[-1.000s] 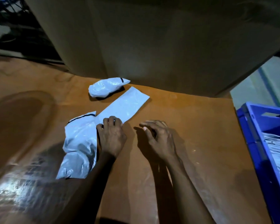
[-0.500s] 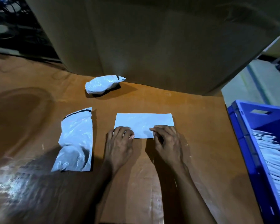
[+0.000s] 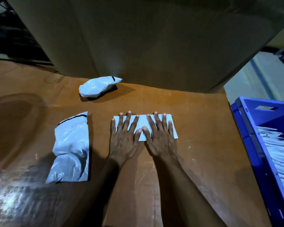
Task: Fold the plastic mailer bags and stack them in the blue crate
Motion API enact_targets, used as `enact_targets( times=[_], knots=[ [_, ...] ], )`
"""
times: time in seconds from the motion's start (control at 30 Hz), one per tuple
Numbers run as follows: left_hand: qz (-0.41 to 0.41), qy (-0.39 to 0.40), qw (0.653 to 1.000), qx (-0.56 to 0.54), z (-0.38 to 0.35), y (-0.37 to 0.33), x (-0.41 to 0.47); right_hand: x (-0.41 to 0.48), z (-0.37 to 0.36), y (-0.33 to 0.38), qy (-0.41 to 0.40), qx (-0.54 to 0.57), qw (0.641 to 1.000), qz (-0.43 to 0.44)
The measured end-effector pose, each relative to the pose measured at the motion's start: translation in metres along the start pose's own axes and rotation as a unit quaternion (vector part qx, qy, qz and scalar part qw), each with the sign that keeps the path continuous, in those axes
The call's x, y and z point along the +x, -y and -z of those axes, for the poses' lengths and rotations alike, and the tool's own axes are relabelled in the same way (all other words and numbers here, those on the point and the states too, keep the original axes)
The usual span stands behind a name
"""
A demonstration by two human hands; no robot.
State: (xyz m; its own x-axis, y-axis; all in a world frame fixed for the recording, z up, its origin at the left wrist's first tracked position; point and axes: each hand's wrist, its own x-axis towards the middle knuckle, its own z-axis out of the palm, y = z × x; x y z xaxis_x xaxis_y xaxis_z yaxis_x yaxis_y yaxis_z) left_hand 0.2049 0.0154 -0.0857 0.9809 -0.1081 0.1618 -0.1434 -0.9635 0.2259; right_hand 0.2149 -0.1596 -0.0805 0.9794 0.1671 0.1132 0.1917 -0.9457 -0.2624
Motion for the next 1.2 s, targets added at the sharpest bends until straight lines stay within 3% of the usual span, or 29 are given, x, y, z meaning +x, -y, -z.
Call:
enact_targets(
  times=[0.43,0.67,1.2],
  knots=[
    [-0.003,0.01,1.0,0.015,-0.001,-0.007,0.03,0.033,-0.002,0.001,0.022,-0.022,0.999,-0.025],
    [-0.001,-0.019,1.0,0.009,-0.01,-0.009,0.003,0.002,0.0,0.001,0.007,-0.004,1.0,-0.025],
    [0.002,0.035,0.999,-0.005,-0.006,0.001,0.009,0.011,0.008,0.002,0.042,-0.032,0.998,-0.026]
  ],
)
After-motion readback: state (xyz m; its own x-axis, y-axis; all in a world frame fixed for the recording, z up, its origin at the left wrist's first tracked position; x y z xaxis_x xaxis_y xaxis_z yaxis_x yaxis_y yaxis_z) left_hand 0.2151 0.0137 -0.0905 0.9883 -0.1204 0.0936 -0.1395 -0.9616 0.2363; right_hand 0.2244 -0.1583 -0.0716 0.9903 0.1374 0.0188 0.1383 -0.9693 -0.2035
